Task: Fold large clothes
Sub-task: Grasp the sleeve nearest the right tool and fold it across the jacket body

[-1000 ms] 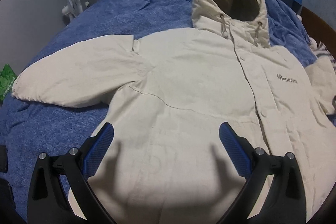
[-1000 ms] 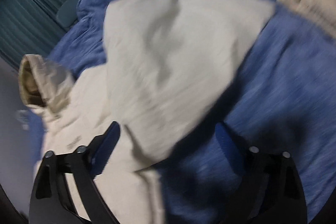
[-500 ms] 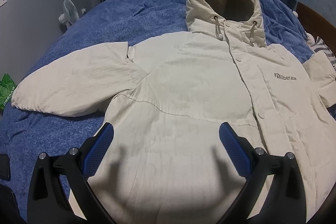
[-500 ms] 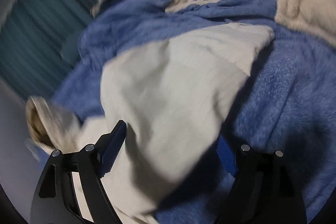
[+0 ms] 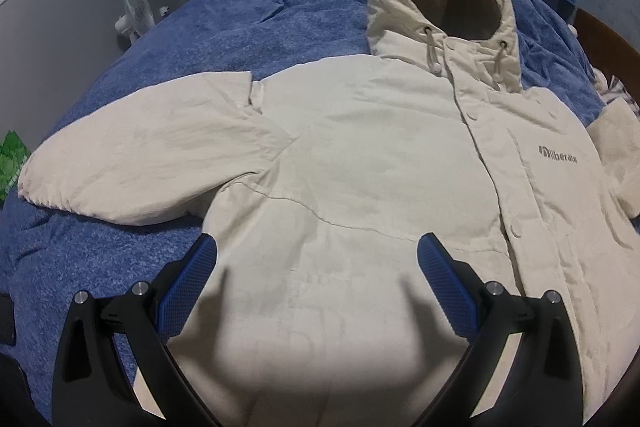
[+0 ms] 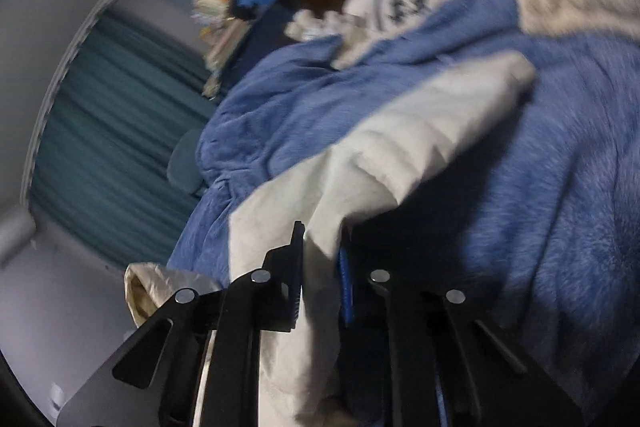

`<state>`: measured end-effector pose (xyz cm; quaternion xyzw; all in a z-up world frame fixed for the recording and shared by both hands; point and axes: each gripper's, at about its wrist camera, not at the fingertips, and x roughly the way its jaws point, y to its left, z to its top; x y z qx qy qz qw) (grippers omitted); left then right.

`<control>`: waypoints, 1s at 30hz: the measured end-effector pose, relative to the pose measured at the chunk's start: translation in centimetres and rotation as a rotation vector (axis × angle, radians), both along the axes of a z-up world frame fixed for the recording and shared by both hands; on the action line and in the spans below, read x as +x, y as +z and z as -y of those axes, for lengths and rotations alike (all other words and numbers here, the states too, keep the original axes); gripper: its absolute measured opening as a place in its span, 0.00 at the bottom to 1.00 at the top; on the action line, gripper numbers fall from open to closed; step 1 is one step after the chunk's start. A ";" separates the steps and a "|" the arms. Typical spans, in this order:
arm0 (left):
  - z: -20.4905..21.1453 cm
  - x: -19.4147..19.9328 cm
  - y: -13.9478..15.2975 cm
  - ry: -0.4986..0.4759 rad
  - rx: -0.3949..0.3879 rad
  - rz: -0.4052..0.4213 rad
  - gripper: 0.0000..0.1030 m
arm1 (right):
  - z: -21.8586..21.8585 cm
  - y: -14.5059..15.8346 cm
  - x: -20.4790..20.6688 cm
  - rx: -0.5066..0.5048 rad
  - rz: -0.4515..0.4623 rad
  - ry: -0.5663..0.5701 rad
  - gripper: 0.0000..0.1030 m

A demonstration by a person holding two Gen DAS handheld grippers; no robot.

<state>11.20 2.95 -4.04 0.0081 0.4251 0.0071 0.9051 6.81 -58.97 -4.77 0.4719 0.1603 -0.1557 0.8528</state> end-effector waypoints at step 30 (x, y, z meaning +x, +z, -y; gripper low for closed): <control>0.8 -1.7 1.0 -0.094 -0.047 -0.022 0.94 | -34.8 3.5 3.3 -0.445 -0.295 0.754 0.71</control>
